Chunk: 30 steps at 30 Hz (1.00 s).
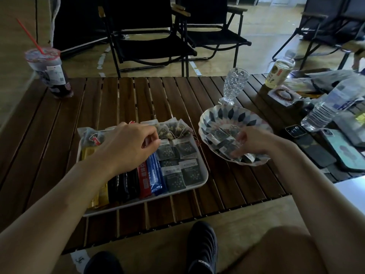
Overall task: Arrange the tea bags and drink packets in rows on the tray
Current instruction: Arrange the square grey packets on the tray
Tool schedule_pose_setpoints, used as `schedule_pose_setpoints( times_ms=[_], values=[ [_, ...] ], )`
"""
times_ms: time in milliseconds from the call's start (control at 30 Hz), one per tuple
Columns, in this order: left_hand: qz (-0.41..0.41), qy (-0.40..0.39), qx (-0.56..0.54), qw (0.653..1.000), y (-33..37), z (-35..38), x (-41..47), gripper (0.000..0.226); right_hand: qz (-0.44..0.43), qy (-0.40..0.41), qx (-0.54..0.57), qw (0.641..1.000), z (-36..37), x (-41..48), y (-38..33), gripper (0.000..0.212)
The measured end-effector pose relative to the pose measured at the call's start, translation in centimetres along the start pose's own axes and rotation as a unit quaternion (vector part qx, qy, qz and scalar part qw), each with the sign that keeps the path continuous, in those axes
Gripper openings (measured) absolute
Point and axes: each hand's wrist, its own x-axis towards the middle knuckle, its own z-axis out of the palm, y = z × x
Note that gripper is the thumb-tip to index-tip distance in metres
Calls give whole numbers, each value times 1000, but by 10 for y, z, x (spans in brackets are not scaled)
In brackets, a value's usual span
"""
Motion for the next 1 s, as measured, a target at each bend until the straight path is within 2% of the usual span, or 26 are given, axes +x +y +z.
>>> schedule_pose_setpoints(
  times_ms=[133,300,367,467,500,633,733,800,867,933,1000],
  values=[
    [13,-10,12,1000,6,5,4,32,8,-1,-23,1000,-2,3,-5,45],
    [15,-9,21,1000,1,7,3,24,-3,-18,20,1000,-4,5,-1,28],
    [17,-10,21,1000,0,7,3,24,-5,-22,33,999,-5,5,2,35],
    [14,-15,20,1000,-1,6,2,25,-13,9,55,998,-8,3,4,59],
    [14,-14,21,1000,-1,5,1,25,-23,16,65,997,-10,2,4,59],
    [-4,-19,13,1000,-2,-1,-3,30,-72,44,87,993,-15,2,6,34],
    [-10,-15,8,1000,-5,-7,-9,31,-92,78,140,983,-14,2,1,37],
    [-17,-9,15,1000,-9,-9,-13,28,-111,61,194,973,-13,-1,-8,37],
    [-24,-12,21,999,-14,-11,-16,27,-130,13,240,962,-11,-6,-20,28],
    [-29,-12,20,999,-18,-13,-20,29,-145,-34,256,955,-7,-12,-32,21],
    [-38,-12,6,999,-22,-16,-24,31,-149,-68,248,955,-1,-17,-46,23]
  ],
)
